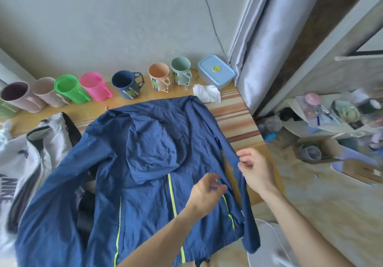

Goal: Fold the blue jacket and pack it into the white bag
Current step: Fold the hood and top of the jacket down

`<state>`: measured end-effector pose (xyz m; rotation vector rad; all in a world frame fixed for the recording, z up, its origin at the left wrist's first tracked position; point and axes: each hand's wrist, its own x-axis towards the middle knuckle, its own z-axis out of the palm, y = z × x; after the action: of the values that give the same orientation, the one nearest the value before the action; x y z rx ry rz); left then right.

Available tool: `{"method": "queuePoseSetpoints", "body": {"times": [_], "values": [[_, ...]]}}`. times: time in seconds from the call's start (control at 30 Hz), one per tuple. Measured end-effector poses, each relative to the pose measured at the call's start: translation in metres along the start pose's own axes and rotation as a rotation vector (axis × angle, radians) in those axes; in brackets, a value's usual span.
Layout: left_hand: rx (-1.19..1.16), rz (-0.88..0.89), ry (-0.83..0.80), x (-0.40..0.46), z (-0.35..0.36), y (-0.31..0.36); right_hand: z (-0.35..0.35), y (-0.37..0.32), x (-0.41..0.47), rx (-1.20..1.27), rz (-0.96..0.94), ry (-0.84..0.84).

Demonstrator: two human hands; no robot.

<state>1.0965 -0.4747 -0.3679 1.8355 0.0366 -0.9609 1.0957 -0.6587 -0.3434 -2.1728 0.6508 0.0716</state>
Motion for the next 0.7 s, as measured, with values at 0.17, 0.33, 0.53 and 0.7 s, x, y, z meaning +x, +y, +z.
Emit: {"method": "queuePoseSetpoints", "body": {"times": [0.17, 0.33, 0.53, 0.7], "values": [[-0.228, -0.050, -0.131, -0.012, 0.018, 0.034, -0.020, -0.058, -0.016, 0.390, 0.027, -0.048], [-0.430, -0.019, -0.023, -0.019, 0.001, 0.064, -0.039, -0.063, -0.026, 0.524, 0.018, -0.090], [-0.793, -0.099, -0.041, -0.043, -0.061, 0.106, -0.020, -0.036, 0.012, 0.812, 0.616, -0.171], [-0.803, -0.191, -0.013, -0.049, -0.101, 0.123, 0.041, -0.057, 0.064, 1.363, 0.947, -0.419]]}}
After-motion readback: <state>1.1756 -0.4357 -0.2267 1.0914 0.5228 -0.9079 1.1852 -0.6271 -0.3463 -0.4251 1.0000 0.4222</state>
